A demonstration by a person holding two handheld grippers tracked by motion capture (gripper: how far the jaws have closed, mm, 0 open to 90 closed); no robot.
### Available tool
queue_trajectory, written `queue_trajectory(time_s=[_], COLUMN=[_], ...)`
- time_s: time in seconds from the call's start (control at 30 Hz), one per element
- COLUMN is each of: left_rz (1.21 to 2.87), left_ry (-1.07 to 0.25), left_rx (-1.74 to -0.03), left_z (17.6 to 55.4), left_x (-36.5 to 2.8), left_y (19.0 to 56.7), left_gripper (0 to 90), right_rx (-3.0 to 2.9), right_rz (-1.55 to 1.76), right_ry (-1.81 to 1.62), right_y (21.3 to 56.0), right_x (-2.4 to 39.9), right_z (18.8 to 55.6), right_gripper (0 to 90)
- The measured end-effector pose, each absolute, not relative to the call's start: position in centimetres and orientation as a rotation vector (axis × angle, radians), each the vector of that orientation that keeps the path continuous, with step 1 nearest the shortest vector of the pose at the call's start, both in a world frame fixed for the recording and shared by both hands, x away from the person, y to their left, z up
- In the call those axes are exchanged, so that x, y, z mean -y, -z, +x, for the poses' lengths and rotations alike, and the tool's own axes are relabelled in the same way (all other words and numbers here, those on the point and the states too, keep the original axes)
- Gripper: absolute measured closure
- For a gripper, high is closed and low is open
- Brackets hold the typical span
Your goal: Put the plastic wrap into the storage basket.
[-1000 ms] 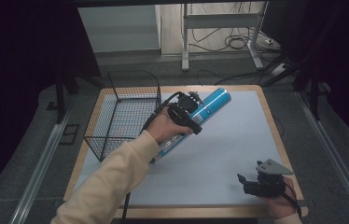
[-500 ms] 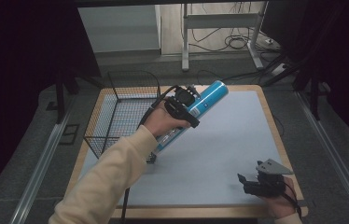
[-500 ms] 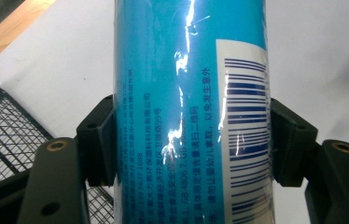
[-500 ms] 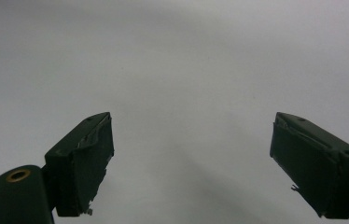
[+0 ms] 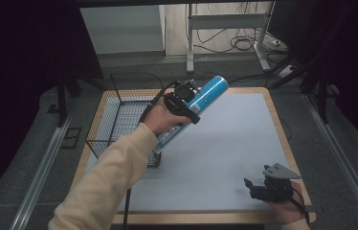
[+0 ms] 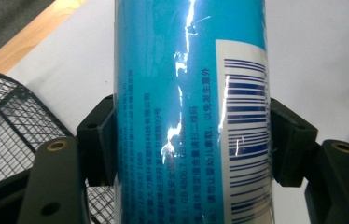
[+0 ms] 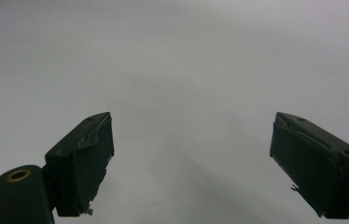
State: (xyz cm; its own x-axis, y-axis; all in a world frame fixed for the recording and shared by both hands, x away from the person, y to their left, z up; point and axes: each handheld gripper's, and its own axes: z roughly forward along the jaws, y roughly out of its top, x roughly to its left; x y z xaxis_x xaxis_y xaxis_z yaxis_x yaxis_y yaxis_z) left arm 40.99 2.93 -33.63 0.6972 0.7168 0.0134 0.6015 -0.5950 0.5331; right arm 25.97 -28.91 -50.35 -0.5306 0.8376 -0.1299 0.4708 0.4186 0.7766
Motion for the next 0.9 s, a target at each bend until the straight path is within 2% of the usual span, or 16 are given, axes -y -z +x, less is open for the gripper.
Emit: queue_trajectory(time_s=[0.9], left_rz=[2.349], left_ry=[-0.366], left_rx=[-1.114], left_z=[44.0], left_x=[-5.9], left_y=[32.9], left_gripper=[31.3], right_rx=[-2.168], right_rz=[1.113], right_ry=[-0.948], right_y=[50.5], right_x=[29.0], right_z=[26.1], right_gripper=[14.0])
